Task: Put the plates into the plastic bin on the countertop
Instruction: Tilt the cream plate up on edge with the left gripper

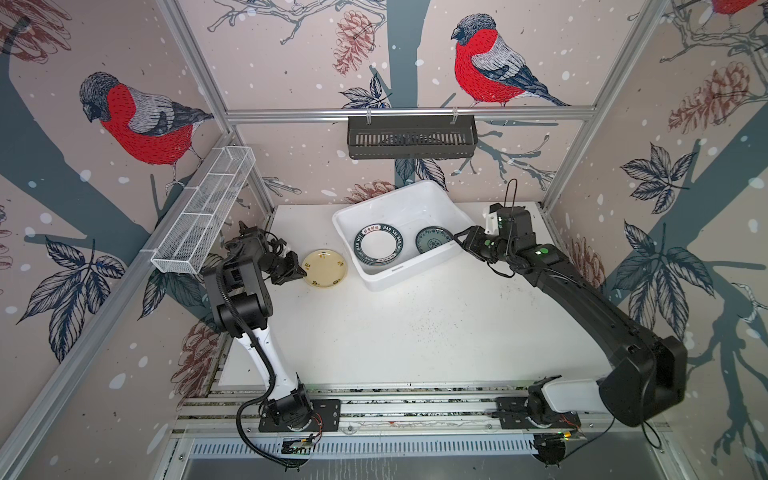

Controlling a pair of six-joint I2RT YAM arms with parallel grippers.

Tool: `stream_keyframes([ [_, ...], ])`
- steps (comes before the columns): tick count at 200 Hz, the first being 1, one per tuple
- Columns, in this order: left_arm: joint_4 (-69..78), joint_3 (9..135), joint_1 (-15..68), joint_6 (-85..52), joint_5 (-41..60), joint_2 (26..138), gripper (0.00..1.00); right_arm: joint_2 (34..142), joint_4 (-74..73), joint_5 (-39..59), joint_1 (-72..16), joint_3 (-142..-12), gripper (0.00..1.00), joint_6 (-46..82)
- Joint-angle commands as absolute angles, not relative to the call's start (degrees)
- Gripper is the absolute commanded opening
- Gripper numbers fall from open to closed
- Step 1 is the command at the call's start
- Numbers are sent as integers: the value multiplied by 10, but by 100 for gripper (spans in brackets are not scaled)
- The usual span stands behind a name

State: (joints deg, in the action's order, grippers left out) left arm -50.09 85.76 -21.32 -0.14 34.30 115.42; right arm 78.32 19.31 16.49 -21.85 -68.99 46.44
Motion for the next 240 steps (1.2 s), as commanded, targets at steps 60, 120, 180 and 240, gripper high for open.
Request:
stream_keyframes([
  [60,-525,869,-209,8,323,1072,0,794,169,181,-219,-696,42,449],
  [120,-526,862,-186,18,287,1020,0,804,158,196,-214,-698,42,442],
  [180,-539,896,-178,24,259,984,0,808,145,212,-206,-695,42,437],
  [240,-537,920,-175,34,241,951,0,827,145,226,-203,-714,41,431],
])
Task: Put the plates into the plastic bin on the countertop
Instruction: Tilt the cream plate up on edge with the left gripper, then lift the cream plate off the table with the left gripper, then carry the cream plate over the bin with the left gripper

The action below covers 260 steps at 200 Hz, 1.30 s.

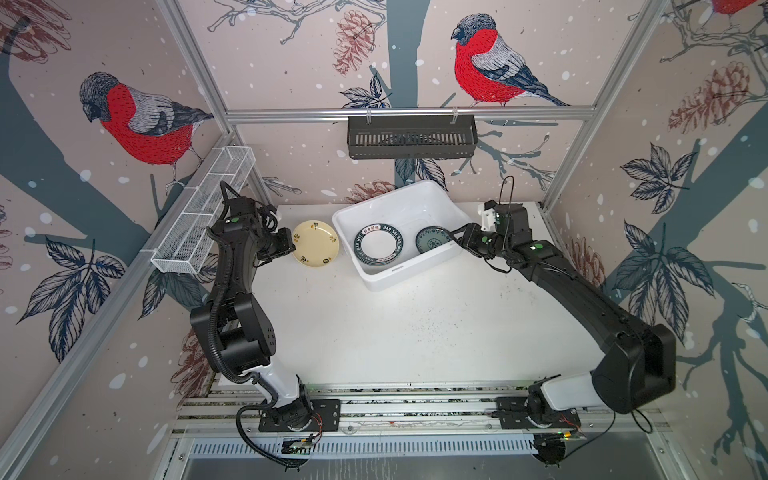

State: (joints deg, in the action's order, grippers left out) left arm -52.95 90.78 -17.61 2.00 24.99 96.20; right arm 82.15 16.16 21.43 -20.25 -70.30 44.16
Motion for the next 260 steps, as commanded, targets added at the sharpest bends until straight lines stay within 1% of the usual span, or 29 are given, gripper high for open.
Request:
stream_keyframes([
  [1,-537,920,-175,34,241,951,0,826,145,226,-202,-714,41,431],
  [87,-534,991,-175,33,250,938,0,836,152,228,-202,-729,41,425],
  [154,-512,1027,-155,28,303,941,0,843,158,223,-198,-737,41,425],
  [219,-471,1049,-76,13,334,969,0,846,170,218,-162,-754,41,421],
  [260,-421,1067,-5,-10,345,1008,0,848,171,225,-124,-759,41,430],
])
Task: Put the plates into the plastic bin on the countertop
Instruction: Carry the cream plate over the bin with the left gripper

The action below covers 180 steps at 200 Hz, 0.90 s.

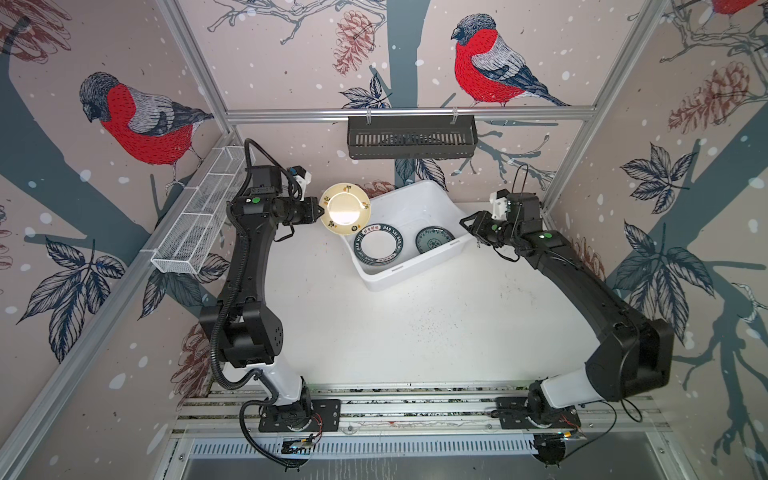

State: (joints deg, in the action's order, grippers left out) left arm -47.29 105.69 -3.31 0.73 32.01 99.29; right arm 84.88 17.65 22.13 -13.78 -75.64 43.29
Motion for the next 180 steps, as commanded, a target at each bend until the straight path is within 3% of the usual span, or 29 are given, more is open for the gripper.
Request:
stream_keyframes([
  [1,-420,1067,-4,-11,345,1009,0,848,171,226,-123,-759,41,431],
  [105,-308,1078,132,-67,360,1131,0,810,216,204,-105,-744,41,433],
  [180,-285,1114,157,-136,367,1232,0,754,229,180,-105,-697,41,455],
])
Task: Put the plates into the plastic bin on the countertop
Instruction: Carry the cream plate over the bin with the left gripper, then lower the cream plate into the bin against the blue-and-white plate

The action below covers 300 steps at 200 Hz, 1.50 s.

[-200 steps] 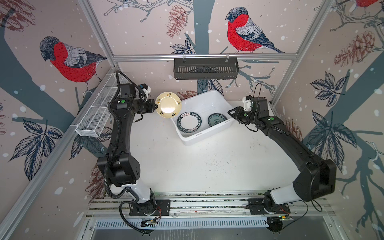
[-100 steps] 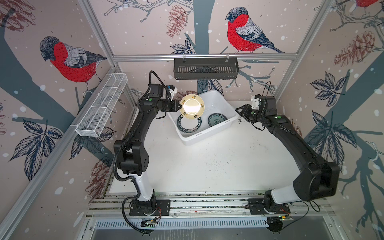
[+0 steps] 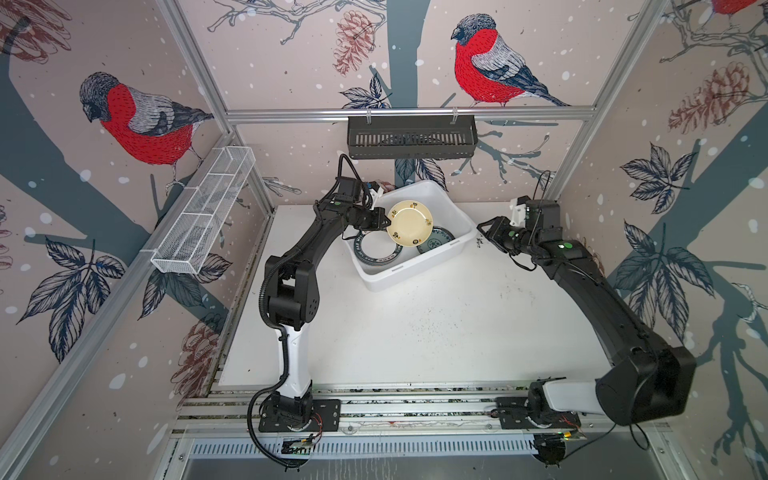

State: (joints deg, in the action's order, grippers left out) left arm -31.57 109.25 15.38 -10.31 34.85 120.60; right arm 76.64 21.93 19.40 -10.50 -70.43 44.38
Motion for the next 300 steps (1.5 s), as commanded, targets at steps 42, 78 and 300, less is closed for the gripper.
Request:
stream_keyframes([
  [42,-272,1144,162,-174,384,1285,0,745,243,169,-105,-696,41,462],
  [78,-260,1163,168,-192,386,1319,0,747,254,161,-108,-701,41,471],
  [300,-228,1317,225,-197,372,1480,0,832,308,139,-137,-784,41,485],
])
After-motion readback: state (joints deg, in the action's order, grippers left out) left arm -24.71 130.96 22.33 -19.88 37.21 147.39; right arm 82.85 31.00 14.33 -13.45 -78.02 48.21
